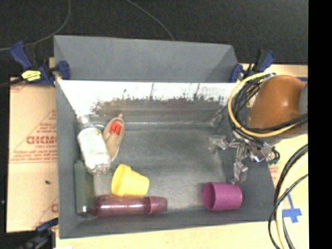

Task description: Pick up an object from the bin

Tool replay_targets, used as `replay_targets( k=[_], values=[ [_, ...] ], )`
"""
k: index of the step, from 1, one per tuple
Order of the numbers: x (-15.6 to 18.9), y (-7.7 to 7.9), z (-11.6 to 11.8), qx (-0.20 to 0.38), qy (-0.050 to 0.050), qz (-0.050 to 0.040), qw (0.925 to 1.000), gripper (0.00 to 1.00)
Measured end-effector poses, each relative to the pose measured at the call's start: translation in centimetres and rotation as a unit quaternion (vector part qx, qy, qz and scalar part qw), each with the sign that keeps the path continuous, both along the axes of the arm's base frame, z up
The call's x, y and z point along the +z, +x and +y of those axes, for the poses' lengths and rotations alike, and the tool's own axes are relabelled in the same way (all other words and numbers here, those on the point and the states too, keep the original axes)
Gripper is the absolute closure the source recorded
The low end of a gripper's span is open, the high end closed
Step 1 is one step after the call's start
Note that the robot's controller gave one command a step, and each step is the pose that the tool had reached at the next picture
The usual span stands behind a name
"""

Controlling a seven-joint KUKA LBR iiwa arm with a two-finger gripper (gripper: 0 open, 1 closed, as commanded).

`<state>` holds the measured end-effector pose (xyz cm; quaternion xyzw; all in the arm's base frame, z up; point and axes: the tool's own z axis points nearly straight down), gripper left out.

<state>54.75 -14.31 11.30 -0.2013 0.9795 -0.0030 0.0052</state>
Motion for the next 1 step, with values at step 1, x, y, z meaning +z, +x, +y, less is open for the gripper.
replay_targets(
  k=[1],
  values=[
    [1.95, -6.26, 2.61, 0.075, -0.003, -0.0039, 0.9972, 0.00]
  ],
)
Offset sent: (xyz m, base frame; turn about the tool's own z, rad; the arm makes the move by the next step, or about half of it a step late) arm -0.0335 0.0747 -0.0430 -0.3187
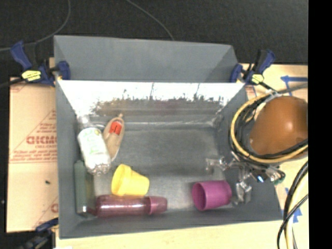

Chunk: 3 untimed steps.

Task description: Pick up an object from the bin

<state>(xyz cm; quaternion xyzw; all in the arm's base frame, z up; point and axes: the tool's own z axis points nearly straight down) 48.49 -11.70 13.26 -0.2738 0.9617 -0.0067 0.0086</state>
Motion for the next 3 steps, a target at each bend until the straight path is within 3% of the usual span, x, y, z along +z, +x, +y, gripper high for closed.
replay_targets(
  k=[1, 2, 3],
  values=[
    [-6.3, 3.0, 4.9, 0.085, 0.002, 0.0043, 0.9964, 0.00],
    [-6.0, 0.1, 1.9, 0.227, -0.007, -0.0069, 0.9739, 1.00],
    [-6.0, 0.1, 1.9, 0.227, -0.007, -0.0070, 0.9738, 1.00]
  ],
)
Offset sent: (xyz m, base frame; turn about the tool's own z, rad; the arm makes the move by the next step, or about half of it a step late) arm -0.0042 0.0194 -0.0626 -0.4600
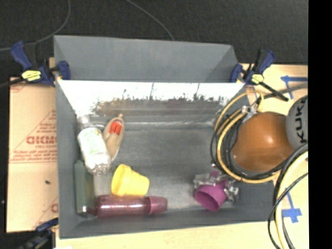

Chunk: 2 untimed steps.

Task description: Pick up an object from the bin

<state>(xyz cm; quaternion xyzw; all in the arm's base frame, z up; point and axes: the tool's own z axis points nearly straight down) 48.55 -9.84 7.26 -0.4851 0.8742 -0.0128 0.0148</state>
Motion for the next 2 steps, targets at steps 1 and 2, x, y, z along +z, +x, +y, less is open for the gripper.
replay_targets(
  k=[1, 2],
  values=[
    [0.3, -0.1, 0.0, 0.000, 0.001, 0.0012, 1.0000, 1.00],
    [1.8, -0.4, 0.1, -0.001, 0.001, 0.0074, 1.0000, 1.00]
  ],
)
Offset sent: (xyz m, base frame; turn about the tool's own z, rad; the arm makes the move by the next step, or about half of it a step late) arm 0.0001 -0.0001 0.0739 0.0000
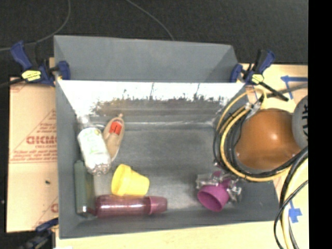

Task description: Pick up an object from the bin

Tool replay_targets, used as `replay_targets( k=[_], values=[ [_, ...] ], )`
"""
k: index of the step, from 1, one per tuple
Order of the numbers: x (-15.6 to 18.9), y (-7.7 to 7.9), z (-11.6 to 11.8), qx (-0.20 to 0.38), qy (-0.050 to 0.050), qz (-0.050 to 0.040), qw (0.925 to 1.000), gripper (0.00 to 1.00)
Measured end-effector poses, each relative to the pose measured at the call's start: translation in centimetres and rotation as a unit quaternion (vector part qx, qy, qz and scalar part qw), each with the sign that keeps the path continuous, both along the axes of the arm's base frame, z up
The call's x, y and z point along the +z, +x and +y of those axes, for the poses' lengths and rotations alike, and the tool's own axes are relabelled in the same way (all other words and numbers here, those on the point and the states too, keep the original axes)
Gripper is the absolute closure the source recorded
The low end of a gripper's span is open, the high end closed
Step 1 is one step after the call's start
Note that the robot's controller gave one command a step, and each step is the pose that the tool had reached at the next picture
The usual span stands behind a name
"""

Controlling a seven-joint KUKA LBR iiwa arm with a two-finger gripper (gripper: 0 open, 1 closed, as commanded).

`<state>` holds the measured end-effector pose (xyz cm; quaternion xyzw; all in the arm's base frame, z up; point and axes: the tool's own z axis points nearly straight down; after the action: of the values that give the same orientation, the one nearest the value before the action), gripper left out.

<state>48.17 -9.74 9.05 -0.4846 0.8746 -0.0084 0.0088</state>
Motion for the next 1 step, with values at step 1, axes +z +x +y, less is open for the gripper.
replay_targets(
  k=[1],
  values=[
    [2.22, 0.01, 0.00, 0.000, 0.000, -0.0004, 1.0000, 1.00]
  ],
)
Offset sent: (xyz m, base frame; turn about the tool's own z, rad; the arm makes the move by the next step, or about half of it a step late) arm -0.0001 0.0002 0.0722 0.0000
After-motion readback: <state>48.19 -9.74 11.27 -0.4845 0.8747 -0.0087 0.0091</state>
